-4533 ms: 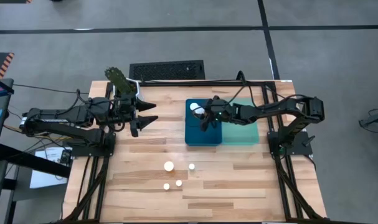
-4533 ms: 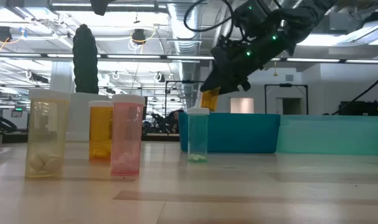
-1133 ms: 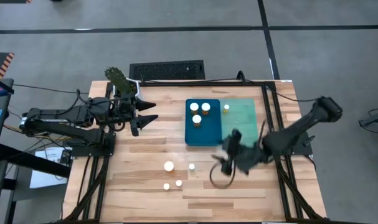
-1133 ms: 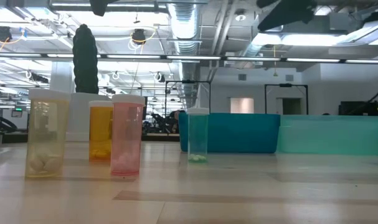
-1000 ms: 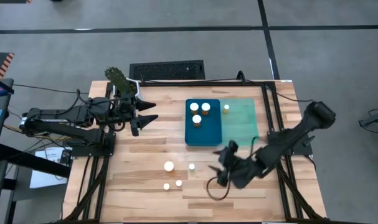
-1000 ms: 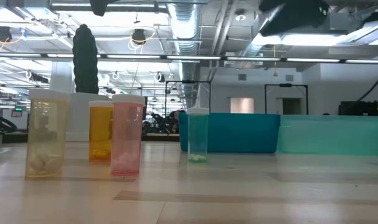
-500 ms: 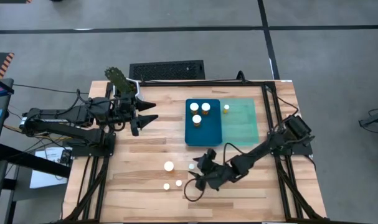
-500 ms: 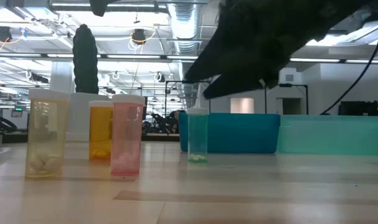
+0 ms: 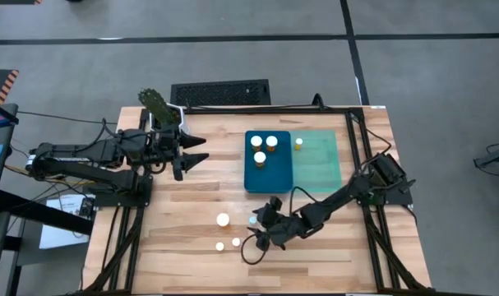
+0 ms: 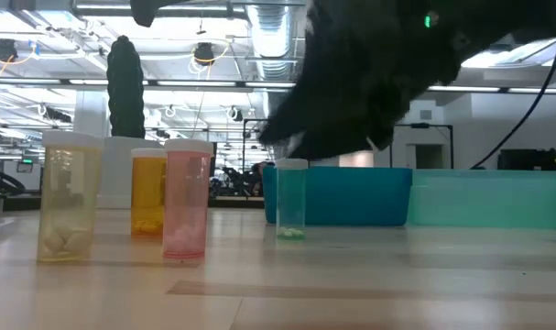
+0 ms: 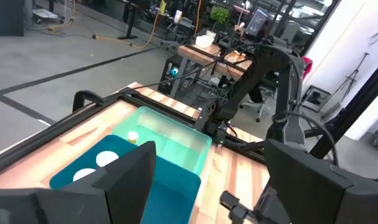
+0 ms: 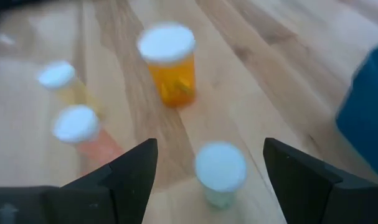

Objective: Pick and place medicine bottles into bin by pill shape (circle, oval)
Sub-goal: Put the small green pill bottle into the green bin

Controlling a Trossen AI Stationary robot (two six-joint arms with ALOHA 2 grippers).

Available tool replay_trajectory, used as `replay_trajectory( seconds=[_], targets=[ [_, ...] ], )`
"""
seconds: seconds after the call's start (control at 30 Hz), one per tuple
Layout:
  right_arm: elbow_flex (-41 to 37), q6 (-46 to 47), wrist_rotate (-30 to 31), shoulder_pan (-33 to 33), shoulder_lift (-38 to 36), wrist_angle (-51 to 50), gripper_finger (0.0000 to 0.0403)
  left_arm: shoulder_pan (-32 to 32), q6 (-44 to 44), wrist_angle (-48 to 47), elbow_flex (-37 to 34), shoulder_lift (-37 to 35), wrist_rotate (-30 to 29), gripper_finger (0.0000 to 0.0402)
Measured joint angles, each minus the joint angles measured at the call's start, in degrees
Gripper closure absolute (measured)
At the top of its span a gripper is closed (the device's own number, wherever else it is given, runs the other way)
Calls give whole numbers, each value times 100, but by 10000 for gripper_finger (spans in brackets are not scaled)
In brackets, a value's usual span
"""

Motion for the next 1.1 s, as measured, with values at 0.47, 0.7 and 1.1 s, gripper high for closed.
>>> replay_trajectory(
  seconds=[0.47,0.7,1.1],
  targets=[
    [10,64,-187,-205,92,-36,108,2,0,13,0,0,-2,110],
    [10,61,-357,-199,92,-136,153,2,0,12,0,0,-8,110],
    [10,59,-364,-199,92,-242,245,2,-9,11,0,0,-65,110]
  ],
)
